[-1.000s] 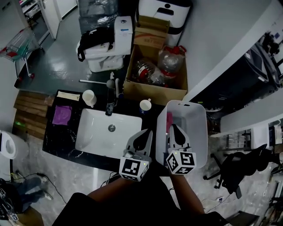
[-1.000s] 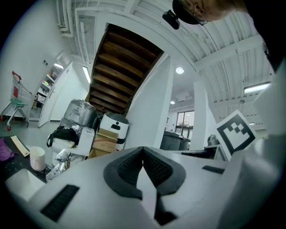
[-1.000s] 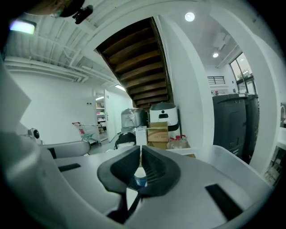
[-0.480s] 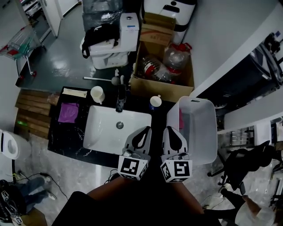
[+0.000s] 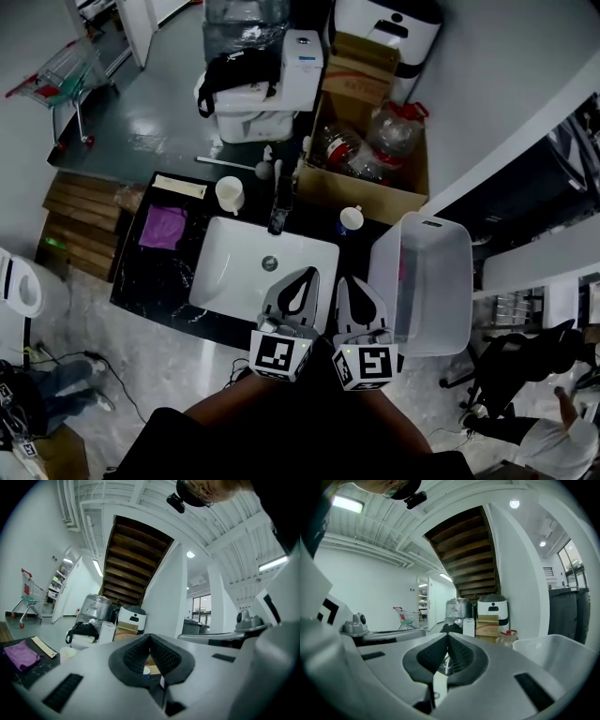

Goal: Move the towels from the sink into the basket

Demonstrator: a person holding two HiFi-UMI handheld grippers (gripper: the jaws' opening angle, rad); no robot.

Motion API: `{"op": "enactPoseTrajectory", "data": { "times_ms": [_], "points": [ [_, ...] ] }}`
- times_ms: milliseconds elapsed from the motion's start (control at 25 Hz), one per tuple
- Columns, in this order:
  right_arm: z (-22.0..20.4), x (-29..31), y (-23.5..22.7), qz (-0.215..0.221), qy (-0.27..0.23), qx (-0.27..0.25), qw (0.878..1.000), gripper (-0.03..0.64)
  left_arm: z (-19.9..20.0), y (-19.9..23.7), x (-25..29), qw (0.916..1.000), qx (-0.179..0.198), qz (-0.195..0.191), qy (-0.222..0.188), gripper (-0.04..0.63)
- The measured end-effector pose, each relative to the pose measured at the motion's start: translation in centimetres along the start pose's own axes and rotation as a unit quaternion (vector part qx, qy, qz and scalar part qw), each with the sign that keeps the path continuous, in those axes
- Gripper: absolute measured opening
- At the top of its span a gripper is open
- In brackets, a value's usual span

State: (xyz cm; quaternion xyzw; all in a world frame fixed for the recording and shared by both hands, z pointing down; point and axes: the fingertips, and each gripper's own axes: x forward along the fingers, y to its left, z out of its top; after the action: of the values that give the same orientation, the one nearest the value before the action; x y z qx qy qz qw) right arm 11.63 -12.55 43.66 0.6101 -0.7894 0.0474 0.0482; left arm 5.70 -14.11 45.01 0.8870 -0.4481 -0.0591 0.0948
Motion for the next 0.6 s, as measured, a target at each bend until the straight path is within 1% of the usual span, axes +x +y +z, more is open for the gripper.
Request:
{"op": "enactPoseTrajectory", "data": {
  "times_ms": [120,240,440,600],
  "points": [
    [0.3,0.0,0.5,0.016,-0.014,0.012,1.000,0.018,1.1,0.2,-0.4,0.9998,0.008,0.008,-0.016,0.013],
    [0.9,-0.2,0.5,0.031,-0.024,0.008,0.999,0.020,1.4,0.1,-0.8,0.9994,0.014,0.022,-0.021,0.012],
    [0.8,-1.7,0.0,0.048,-0.030,0.006,0.998,0.020,1.5,-1.8,-1.5,0.9981,0.042,0.040,-0.021,0.012],
    [0.1,-3.7,-0.8,0.063,-0.028,0.016,0.997,0.020,0.9,-3.8,-2.7,0.9974,0.032,0.061,-0.018,0.012]
  ]
}}
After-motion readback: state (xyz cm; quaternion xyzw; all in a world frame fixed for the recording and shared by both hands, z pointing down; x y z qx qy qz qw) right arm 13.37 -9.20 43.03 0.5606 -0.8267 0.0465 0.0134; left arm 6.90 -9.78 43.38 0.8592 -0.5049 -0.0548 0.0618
